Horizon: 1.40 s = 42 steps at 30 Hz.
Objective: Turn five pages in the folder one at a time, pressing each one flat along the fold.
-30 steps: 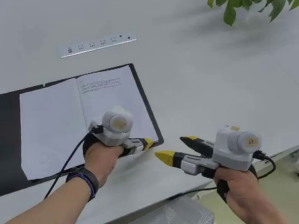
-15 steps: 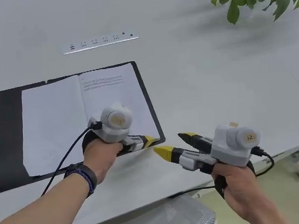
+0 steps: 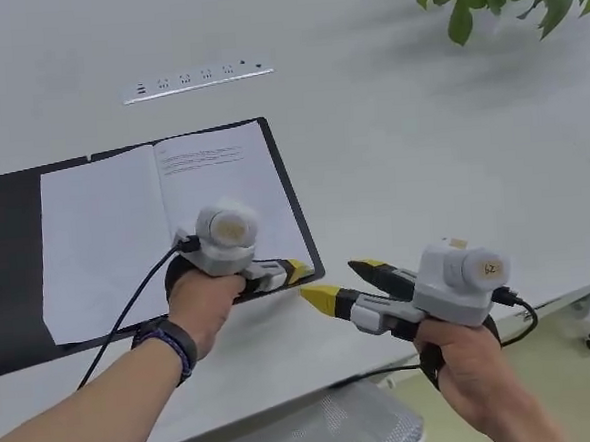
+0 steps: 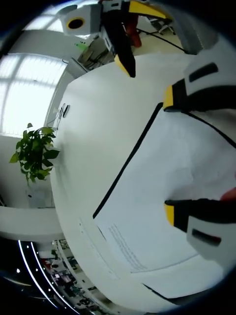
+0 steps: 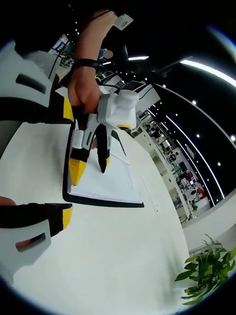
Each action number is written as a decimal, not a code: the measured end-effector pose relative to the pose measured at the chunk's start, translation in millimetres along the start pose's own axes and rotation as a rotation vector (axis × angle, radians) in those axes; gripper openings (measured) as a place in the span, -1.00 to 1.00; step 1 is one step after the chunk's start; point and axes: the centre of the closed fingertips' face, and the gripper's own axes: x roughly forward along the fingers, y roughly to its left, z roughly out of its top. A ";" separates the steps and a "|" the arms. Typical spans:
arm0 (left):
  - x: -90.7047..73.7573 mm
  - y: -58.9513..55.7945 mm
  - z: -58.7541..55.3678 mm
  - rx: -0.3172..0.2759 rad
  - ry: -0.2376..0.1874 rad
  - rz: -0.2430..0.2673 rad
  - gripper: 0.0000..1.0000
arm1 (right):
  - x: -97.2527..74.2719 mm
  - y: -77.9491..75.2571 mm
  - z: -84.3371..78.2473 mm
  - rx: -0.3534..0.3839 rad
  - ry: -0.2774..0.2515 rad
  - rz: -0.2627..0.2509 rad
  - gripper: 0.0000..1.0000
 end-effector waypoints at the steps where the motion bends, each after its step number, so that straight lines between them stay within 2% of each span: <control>1: 0.6 0.9 -2.0 0.035 0.011 0.009 0.44 | 0.0 -0.2 -0.1 0.001 0.000 0.000 0.29; 2: 0.7 1.8 -4.5 0.083 0.028 0.021 0.42 | 0.1 -0.8 -0.3 0.005 0.000 -0.002 0.29; 3: 1.5 -0.8 -5.1 0.089 0.027 0.021 0.43 | 0.1 -1.1 -0.2 0.011 -0.002 -0.002 0.29; 14: 1.5 1.3 -5.4 0.096 -0.007 0.024 0.43 | 5.7 -0.9 2.1 0.004 0.002 0.005 0.26; 19: 0.5 3.6 -4.3 0.089 -0.014 0.017 0.39 | 14.7 -1.0 8.7 -0.010 0.007 0.022 0.24; 24: -1.5 13.3 -2.1 0.053 -0.032 0.018 0.20 | 31.5 -3.4 23.1 -0.031 0.006 0.050 0.21; 31: -1.9 13.1 -2.4 0.050 -0.040 0.019 0.14 | 61.1 -5.8 38.5 -0.025 0.004 0.087 0.18; 35: -2.9 15.6 -2.1 0.035 -0.047 0.018 0.11 | 76.3 -8.0 41.7 -0.010 0.010 0.103 0.17; 38: -4.9 20.6 -1.1 -0.020 -0.068 0.013 0.03 | 85.3 -8.8 43.7 0.003 0.013 0.114 0.17; 42: -8.1 20.3 -2.6 -0.032 -0.077 0.002 -0.02 | 92.4 -12.3 45.2 0.019 0.015 0.119 0.16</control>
